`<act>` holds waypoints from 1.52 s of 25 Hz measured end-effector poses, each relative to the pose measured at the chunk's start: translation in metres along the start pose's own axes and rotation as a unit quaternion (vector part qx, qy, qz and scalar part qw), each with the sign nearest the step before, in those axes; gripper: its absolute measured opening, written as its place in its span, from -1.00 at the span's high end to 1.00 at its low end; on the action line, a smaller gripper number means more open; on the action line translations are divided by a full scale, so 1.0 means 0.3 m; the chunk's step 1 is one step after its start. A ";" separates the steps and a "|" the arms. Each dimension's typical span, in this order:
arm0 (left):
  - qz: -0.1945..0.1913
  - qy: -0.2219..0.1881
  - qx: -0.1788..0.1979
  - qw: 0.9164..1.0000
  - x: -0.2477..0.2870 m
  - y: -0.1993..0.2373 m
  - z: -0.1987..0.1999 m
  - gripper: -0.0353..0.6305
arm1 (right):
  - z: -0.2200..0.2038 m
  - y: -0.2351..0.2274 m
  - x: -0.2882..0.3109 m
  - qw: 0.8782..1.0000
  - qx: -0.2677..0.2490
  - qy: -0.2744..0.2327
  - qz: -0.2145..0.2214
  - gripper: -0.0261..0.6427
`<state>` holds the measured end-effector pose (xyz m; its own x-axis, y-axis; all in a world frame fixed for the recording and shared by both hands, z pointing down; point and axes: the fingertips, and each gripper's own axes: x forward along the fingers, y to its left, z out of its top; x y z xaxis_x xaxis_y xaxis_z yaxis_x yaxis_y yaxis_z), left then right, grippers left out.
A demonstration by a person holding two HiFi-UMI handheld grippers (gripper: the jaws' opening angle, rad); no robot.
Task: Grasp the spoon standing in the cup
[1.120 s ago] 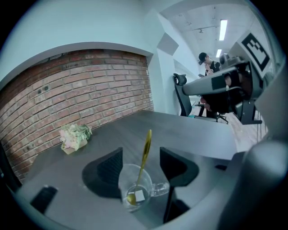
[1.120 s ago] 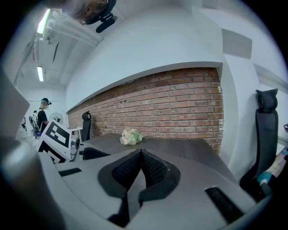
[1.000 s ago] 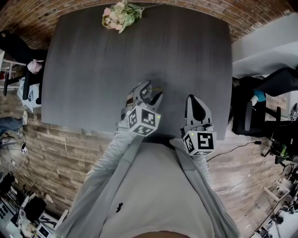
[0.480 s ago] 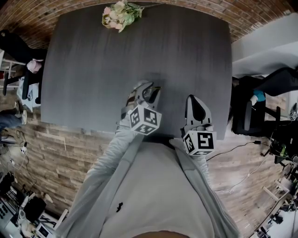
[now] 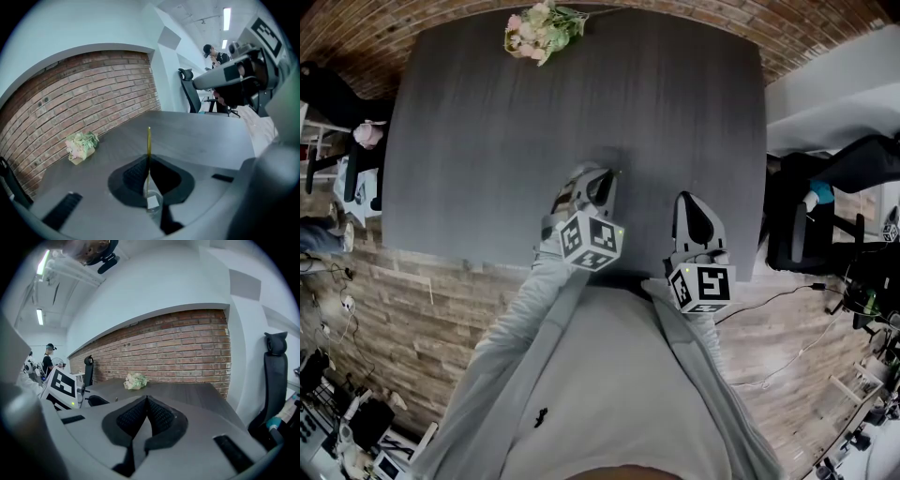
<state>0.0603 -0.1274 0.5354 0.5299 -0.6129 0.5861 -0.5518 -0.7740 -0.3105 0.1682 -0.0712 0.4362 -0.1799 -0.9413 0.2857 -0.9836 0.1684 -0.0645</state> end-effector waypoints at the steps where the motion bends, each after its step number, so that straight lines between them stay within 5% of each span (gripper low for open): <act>1: 0.001 -0.002 0.001 1.000 -0.001 -0.001 0.003 0.82 | -0.001 -0.001 0.000 1.000 0.000 0.000 0.000 0.87; 13: 0.012 -0.031 -0.001 0.999 -0.026 0.034 0.067 0.84 | 0.005 -0.007 0.014 1.000 -0.003 -0.002 0.004 0.87; 29: 0.028 -0.094 -0.092 0.991 -0.170 0.168 0.165 0.84 | 0.080 0.071 0.101 0.998 -0.022 -0.022 0.046 0.87; 38: 0.060 -0.141 -0.113 0.982 -0.302 0.288 0.222 0.84 | 0.164 0.115 0.156 0.996 -0.033 -0.048 0.064 0.87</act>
<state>0.0075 -0.1492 0.4059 0.5923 -0.7420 0.3142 -0.7333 -0.6579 -0.1715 0.1264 -0.1240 0.4003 -0.3043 -0.9340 0.1870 -0.9521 0.3042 -0.0299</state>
